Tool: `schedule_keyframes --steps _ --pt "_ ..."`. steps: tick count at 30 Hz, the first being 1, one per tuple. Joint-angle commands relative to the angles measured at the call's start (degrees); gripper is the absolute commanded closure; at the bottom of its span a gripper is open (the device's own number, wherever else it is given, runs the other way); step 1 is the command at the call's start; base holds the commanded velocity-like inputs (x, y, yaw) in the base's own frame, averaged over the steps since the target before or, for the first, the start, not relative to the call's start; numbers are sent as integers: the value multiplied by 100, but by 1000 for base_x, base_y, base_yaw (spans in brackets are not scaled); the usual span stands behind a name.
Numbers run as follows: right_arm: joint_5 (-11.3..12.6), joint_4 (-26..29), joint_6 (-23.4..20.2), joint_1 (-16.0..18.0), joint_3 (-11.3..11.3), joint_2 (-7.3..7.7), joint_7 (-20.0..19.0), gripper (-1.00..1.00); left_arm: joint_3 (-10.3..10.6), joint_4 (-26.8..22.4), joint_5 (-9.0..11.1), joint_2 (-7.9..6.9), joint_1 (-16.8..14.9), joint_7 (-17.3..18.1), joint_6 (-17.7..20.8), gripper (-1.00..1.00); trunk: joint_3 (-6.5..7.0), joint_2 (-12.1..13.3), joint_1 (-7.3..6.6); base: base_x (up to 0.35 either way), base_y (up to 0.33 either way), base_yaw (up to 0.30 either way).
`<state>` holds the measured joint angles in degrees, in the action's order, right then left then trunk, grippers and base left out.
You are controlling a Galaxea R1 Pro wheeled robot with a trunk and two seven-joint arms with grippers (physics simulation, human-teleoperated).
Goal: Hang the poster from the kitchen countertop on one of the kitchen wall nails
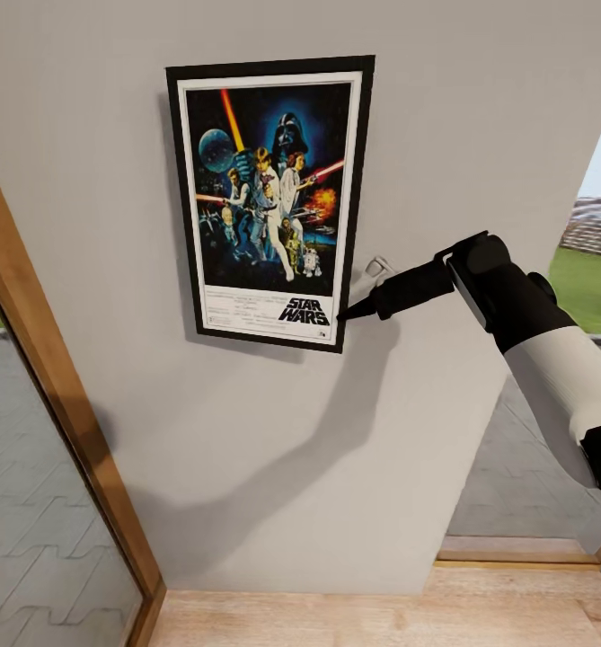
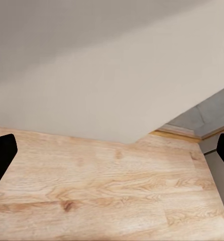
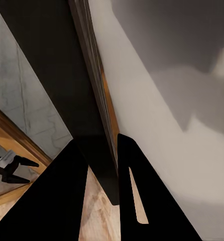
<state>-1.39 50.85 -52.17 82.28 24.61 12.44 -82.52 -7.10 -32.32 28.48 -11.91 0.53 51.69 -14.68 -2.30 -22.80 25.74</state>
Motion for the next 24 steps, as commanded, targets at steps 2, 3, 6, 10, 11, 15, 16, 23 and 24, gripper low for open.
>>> schedule_keyframes --steps 2,3,6,10,11,15,16,23,24 --pt "-11 4 -74 7 8 4 -36 100 -1 0 19 -3 0 19 -8 -100 -12 -12 4 27 -92 0" --pt "-11 4 -74 7 8 4 -36 100 -1 3 19 -3 0 20 -8 -100 -12 -12 4 19 -66 0" --pt "-11 4 -74 7 8 4 -36 100 -2 5 19 -4 0 78 -8 -100 -12 -12 4 9 -32 0" --pt "-11 4 -74 7 8 4 -36 100 -2 6 17 -5 0 155 -8 -100 -12 -12 4 2 -9 0" --pt "-11 4 -74 7 8 4 -36 100 -2 6 17 -5 0 159 -8 -100 -12 -12 4 1 -4 0" --pt "-11 4 -74 7 8 4 -36 100 -2 9 30 -5 0 172 -8 -100 -12 -12 4 0 -1 0" --pt "-11 4 -74 7 8 4 -36 100 -2 9 32 -5 0 174 -8 -100 -12 -12 4 0 0 0" --pt "-3 4 -74 7 6 4 -36 100 -2 11 34 -5 0 175 -8 -100 -12 -12 4 0 0 0" --pt "-2 4 -74 7 7 4 -36 100 -2 9 34 -5 0 175 -8 -100 -12 -12 4 0 0 0"
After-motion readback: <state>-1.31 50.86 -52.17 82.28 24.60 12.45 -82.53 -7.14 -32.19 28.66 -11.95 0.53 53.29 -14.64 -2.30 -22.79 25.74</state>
